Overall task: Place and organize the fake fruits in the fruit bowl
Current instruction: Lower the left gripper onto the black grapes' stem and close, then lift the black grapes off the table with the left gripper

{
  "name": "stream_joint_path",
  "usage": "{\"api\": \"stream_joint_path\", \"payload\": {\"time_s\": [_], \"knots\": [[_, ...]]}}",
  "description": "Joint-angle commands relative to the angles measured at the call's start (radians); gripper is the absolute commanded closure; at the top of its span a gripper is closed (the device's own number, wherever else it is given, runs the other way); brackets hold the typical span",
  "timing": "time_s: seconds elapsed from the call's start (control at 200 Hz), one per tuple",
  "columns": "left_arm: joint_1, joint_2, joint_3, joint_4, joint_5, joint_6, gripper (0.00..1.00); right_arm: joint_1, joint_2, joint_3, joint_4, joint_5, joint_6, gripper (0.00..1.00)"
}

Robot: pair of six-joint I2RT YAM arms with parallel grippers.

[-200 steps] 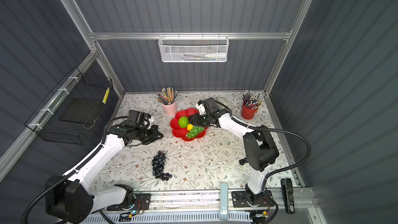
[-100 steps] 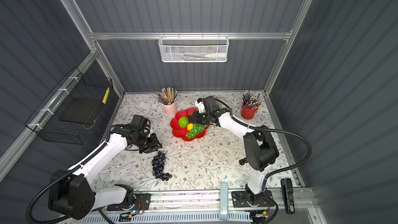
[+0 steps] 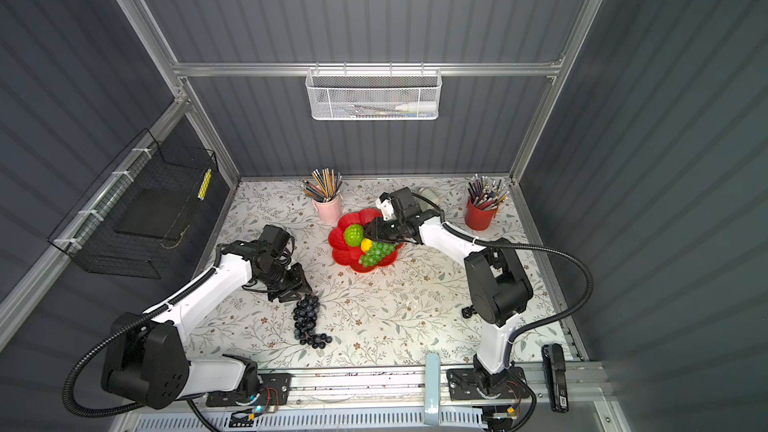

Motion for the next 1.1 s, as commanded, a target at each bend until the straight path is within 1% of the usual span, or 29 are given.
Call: {"api": "stream_joint_path", "payload": {"time_s": [0.0,0.07,0.15,0.39,0.74,0.81,0.86,0.895,1.036,1.096], "knots": [[-0.001,-0.028,-0.021,-0.05,-0.007,0.021,0.57,0.005,0.019,0.026,0.004,-0.023,0.009,0.65],[-0.001,-0.028,-0.035,-0.033,0.004,0.023,0.54,0.005,0.023,0.031,0.003,-0.028,0.01,0.65],[-0.001,-0.018,-0.053,0.001,0.012,0.016,0.52,0.004,0.021,0.034,-0.003,-0.027,0.006,0.65],[-0.001,0.024,-0.057,0.108,0.0,-0.002,0.52,0.004,0.002,0.028,-0.022,-0.01,-0.008,0.65],[-0.001,0.041,-0.068,0.238,-0.029,-0.022,0.52,0.005,-0.005,0.023,-0.025,-0.001,-0.01,0.65],[-0.001,0.039,-0.078,0.269,-0.025,-0.028,0.55,0.004,-0.004,0.023,-0.024,-0.001,-0.006,0.65],[-0.001,0.044,-0.084,0.291,-0.012,-0.029,0.64,0.005,-0.006,0.018,-0.023,-0.001,-0.005,0.65],[-0.001,0.048,-0.09,0.302,-0.009,-0.031,0.68,0.005,-0.006,0.017,-0.021,-0.001,-0.003,0.65],[-0.001,0.059,-0.103,0.332,-0.006,-0.032,0.78,0.005,-0.007,0.01,-0.021,-0.002,0.001,0.65],[-0.001,0.061,-0.103,0.337,-0.006,-0.028,0.81,0.005,-0.011,0.004,-0.02,-0.001,0.003,0.65]]}}
